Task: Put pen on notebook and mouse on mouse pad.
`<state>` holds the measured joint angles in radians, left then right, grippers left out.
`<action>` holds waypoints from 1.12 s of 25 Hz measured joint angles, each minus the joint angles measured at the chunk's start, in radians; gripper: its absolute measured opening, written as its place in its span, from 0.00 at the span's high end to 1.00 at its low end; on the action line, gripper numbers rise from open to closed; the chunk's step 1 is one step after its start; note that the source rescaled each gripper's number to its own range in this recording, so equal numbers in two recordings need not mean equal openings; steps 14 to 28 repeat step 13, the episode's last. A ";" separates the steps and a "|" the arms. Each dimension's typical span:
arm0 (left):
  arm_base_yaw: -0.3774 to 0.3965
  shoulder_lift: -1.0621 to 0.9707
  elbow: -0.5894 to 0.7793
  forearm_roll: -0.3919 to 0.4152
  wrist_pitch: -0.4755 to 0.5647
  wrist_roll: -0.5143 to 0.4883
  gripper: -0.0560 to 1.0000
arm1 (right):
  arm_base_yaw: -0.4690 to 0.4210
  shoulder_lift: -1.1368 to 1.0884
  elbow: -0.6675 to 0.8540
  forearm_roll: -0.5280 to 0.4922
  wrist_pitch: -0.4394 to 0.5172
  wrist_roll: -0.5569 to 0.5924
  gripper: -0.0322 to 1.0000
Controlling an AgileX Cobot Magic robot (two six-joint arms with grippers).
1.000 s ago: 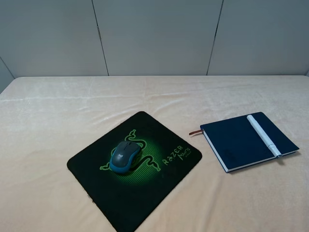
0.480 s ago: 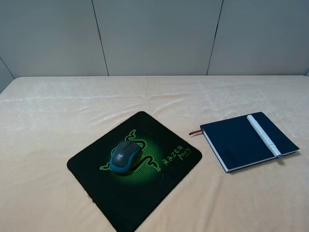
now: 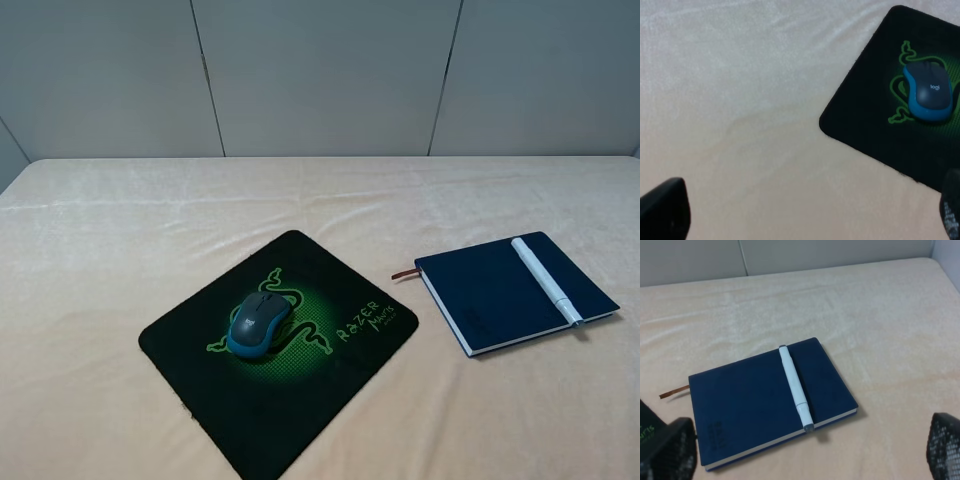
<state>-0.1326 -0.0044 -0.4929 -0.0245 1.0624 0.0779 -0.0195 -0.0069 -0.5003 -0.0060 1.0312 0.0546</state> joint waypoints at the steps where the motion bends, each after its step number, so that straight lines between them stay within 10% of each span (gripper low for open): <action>1: 0.000 0.000 0.000 0.000 0.000 0.000 0.00 | 0.000 0.000 0.000 0.000 0.000 0.000 0.00; 28: 0.000 0.000 0.000 0.000 0.000 0.000 0.00 | 0.000 0.000 0.000 0.000 -0.002 0.000 0.00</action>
